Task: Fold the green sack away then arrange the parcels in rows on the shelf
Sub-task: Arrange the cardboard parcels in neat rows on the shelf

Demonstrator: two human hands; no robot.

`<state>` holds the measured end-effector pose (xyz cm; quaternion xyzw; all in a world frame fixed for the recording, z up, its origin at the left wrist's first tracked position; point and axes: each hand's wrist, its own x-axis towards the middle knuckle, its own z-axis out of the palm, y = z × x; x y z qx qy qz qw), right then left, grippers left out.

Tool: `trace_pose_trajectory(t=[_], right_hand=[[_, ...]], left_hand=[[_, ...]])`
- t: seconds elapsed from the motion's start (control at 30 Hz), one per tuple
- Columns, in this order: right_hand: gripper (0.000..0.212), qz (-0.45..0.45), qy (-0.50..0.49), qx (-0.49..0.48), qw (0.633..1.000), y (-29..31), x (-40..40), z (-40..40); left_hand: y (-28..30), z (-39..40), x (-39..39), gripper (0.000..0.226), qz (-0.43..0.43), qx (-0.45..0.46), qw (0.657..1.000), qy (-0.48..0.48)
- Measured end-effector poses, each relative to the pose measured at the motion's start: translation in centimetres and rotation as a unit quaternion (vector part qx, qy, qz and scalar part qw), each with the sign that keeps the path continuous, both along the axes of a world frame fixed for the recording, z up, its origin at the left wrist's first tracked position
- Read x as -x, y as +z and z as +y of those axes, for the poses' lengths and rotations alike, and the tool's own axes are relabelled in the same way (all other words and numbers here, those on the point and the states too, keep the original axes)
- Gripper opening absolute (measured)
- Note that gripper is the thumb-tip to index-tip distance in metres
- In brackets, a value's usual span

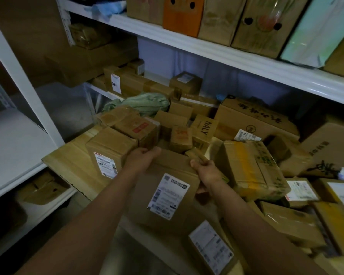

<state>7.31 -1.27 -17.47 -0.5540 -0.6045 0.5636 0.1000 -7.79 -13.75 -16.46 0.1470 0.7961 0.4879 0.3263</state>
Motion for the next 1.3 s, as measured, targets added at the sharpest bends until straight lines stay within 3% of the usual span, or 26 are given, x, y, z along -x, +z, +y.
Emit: trace_pose_trajectory(t=[0.07,0.13,0.23,0.37,0.47,0.53,0.63,0.7,0.83,0.93,1.03,1.07,1.13,1.23,1.3], right_hand=[[0.040,-0.013,-0.039,-0.027,0.999,0.0,0.9,0.2],[0.043,0.020,-0.030,-0.008,0.999,0.1,1.4,0.2],[0.047,-0.014,0.090,-0.003,0.996,-0.1,2.1,-0.3],[0.028,-0.134,0.102,-0.156,0.973,-2.4,3.3,-0.8],[0.027,-0.192,0.098,-0.218,0.952,-3.3,4.9,-1.0],[0.031,-0.204,0.111,-0.250,0.940,-2.9,7.0,-1.2],[0.035,-0.077,0.160,-0.162,0.971,-1.9,11.3,-2.6],[0.038,-0.009,0.230,-0.094,0.969,-1.1,14.0,-4.7],[0.024,0.048,0.269,-0.049,0.961,-1.5,17.9,-7.3],[0.017,0.000,0.139,-0.140,0.980,-1.7,19.5,-7.2],[0.051,-0.022,0.027,-0.155,0.987,-2.2,20.6,-5.9],[0.060,0.022,0.036,-0.127,0.991,-2.2,20.9,-5.7],[0.056,0.078,0.085,-0.095,0.989,-2.5,21.2,-5.8],[0.037,0.015,0.162,-0.139,0.977,-2.5,20.4,-5.8],[0.039,-0.031,0.132,-0.201,0.970,-3.0,19.0,-4.6]], left_hand=[[-0.3,0.4,0.0,0.070,0.050,0.036,0.997,-0.056],[-0.4,0.6,0.3,0.070,0.156,0.095,0.979,-0.094],[-0.7,0.9,1.5,0.047,0.254,0.141,0.947,-0.134],[-0.3,1.3,2.8,0.019,0.329,0.084,0.918,-0.207],[0.5,1.3,4.8,0.015,0.398,0.000,0.910,-0.118],[0.6,0.9,7.2,0.038,0.439,0.069,0.895,-0.043],[0.0,-0.8,11.1,0.111,0.304,0.239,0.921,-0.045],[-0.3,-1.9,12.8,0.132,0.216,0.260,0.939,-0.061],[0.3,-3.5,15.6,0.126,0.214,0.256,0.939,-0.085],[0.1,-4.7,17.6,0.134,0.241,0.251,0.929,-0.124],[-0.3,-4.5,18.2,0.130,0.238,0.252,0.929,-0.130],[-0.3,-4.3,18.1,0.126,0.235,0.253,0.929,-0.135],[-0.2,-3.8,17.8,0.119,0.232,0.248,0.928,-0.154],[-0.1,-2.6,17.0,0.106,0.262,0.236,0.923,-0.155],[0.6,-1.4,16.0,0.098,0.317,0.224,0.912,-0.130]])
